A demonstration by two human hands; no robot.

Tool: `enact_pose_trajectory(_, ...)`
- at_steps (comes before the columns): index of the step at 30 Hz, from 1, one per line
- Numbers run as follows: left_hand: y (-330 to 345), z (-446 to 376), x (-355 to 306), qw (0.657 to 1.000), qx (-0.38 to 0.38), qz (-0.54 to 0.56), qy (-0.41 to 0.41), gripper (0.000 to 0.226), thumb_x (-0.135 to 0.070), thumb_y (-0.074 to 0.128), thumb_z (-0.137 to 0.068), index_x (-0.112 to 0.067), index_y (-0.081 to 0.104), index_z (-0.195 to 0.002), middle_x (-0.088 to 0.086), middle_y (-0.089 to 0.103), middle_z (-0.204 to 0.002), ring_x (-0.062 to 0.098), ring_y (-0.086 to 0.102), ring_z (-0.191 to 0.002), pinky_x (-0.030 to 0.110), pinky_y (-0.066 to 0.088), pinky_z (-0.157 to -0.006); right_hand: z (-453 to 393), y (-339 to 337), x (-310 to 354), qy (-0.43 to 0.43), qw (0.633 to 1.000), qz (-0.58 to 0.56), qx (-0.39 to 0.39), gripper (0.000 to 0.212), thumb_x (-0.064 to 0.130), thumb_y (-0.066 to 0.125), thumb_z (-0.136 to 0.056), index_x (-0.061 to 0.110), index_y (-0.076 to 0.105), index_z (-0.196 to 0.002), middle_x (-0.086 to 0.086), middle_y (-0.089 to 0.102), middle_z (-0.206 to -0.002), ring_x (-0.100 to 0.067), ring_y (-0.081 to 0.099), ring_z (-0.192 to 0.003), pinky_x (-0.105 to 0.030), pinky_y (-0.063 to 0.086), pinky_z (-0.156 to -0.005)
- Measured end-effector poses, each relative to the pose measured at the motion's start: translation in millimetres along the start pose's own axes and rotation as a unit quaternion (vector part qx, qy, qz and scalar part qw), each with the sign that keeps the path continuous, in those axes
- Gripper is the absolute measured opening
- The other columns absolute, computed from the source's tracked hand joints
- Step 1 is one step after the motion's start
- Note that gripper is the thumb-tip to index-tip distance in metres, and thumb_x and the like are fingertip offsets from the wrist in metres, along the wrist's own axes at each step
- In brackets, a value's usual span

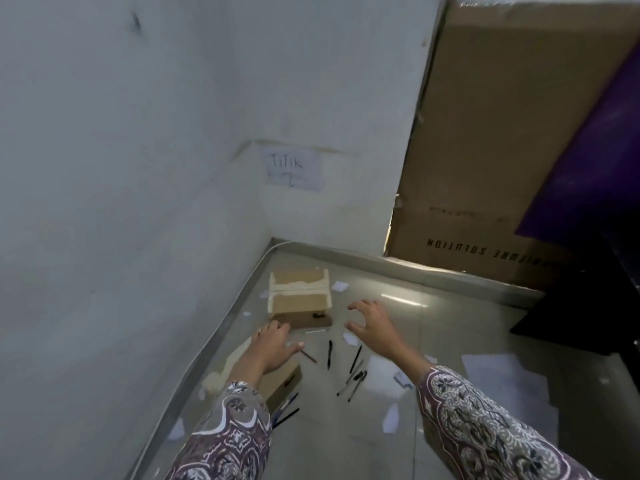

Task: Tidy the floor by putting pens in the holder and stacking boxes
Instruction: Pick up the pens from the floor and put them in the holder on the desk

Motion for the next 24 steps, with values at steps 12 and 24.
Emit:
enact_pose_trajectory(12,91.7,12.6,151.3,0.995,0.087,-0.024,-0.042,0.043,-0.038,0.041,-0.095,-0.009,0.042,-0.127,0.014,0.045,-0.131,0.030,0.043,-0.120,0.037,0.035,-0.098,-1.5,165.4,-3.1,0.045,0.997,0.027,0.065,0.036,0.028,0.055,-0.090,0.014,0.054,-0.123,-0.005,0.051,-0.130,-0.022,0.039,-0.125,-0.034,0.032,-0.101)
enact_pose_trajectory(24,247.2,-54.4,203.9,0.986,0.103,0.096,-0.085,0.044,-0.038,0.039,-0.097,-0.010,0.043,-0.130,0.009,0.046,-0.134,0.024,0.042,-0.125,0.034,0.033,-0.105,-34.8,349.5,-101.4,0.042,0.978,0.048,0.199,0.036,0.027,0.055,-0.090,0.015,0.053,-0.124,-0.004,0.052,-0.130,-0.022,0.041,-0.121,-0.032,0.034,-0.101)
Point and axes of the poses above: each hand's wrist, its own z-axis away from the middle knuckle, its own y-axis out of the palm, x = y × z, the point moved 9 cm from there along -z, towards the middle knuckle
